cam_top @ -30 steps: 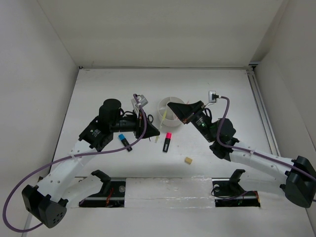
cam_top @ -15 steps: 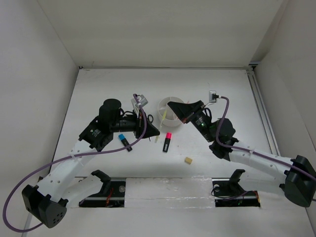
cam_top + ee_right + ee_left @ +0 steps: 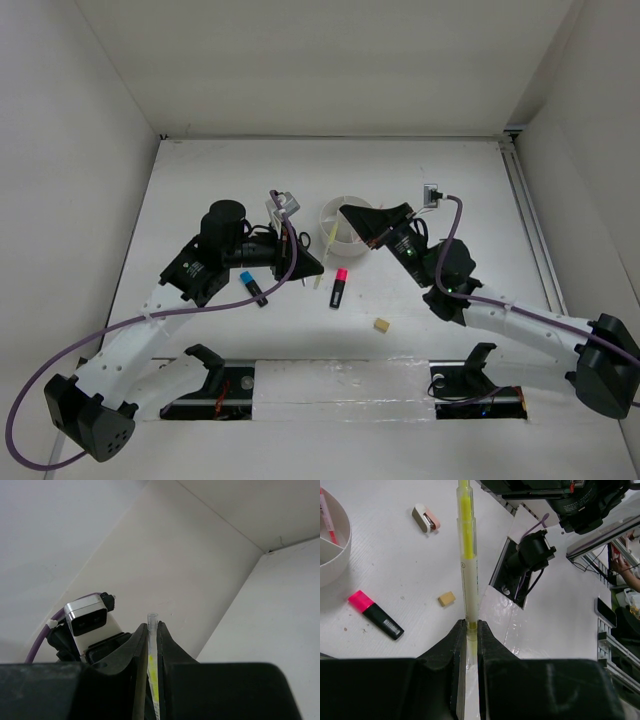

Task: Sort the stationery into containers
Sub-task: Close the pen cap on the pen, then place the pen in the storage box.

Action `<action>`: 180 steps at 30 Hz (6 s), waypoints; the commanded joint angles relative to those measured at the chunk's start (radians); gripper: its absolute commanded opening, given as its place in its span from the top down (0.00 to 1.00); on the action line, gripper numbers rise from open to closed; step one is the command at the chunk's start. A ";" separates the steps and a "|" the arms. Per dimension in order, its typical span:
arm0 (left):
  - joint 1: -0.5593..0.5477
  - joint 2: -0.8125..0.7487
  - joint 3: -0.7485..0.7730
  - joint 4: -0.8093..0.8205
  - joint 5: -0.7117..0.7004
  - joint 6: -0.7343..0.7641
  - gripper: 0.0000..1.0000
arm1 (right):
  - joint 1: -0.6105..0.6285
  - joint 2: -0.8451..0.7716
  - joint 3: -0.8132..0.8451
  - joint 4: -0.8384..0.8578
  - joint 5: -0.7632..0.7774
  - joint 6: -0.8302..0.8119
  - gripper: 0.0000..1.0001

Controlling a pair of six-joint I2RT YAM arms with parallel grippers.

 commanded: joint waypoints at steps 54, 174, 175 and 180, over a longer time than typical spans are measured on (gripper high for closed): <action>0.042 -0.013 0.045 0.036 0.005 0.005 1.00 | 0.016 0.079 0.019 0.059 -0.186 -0.045 1.00; -0.244 0.752 0.270 0.538 -0.802 0.181 1.00 | 0.011 -0.777 0.179 -1.190 0.230 -0.383 0.23; -0.244 0.753 0.270 0.538 -0.802 0.181 1.00 | 0.011 -0.777 0.168 -1.190 0.230 -0.383 0.23; -0.244 0.762 0.243 0.538 -0.828 0.190 1.00 | 0.011 -0.777 0.147 -1.171 0.221 -0.373 0.23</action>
